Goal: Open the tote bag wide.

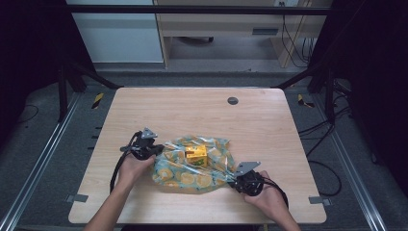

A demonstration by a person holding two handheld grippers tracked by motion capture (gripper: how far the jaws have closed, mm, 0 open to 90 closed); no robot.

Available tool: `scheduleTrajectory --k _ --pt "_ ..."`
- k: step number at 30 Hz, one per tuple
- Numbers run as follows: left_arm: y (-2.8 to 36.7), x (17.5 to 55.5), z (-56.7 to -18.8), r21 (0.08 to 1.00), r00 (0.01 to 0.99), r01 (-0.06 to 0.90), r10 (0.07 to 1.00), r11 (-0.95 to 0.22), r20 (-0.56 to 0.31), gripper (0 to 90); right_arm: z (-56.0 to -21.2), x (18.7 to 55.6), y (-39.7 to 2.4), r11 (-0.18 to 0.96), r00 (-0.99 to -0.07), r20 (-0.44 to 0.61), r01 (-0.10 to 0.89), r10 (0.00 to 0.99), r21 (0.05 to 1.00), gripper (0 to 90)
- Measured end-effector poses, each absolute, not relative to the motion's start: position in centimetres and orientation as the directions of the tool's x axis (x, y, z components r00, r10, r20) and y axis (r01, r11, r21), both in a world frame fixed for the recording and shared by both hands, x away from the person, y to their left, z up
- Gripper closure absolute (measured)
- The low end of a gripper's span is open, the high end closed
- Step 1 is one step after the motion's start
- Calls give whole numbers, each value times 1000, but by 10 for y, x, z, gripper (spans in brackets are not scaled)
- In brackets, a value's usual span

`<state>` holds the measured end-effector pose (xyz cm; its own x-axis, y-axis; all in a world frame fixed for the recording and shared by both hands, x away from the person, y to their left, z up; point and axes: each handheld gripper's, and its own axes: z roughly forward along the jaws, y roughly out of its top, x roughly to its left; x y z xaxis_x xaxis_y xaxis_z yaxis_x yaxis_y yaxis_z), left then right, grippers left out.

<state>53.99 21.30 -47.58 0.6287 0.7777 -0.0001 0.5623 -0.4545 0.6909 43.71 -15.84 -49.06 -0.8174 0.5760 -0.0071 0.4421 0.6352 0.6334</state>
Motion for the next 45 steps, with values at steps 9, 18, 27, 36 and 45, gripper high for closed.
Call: scheduleTrajectory --k 9,18,27,36,45 --pt "219 532 -475 723 630 549 776 -419 -28 827 -488 435 -159 608 -815 -12 421 579 673 795" --pt "220 509 -448 815 632 454 775 -360 -10 413 -466 433 -150 562 -803 -86 332 590 757 289" --pt "212 498 -411 866 644 376 765 -329 12 197 -435 433 -144 506 -794 -91 290 601 812 125" --pt "238 484 -398 877 561 381 827 -294 33 141 -418 436 -174 429 -726 -110 272 679 861 65" --pt "293 451 -453 829 480 486 877 -277 12 93 -448 450 -230 263 -460 -39 434 887 862 86"
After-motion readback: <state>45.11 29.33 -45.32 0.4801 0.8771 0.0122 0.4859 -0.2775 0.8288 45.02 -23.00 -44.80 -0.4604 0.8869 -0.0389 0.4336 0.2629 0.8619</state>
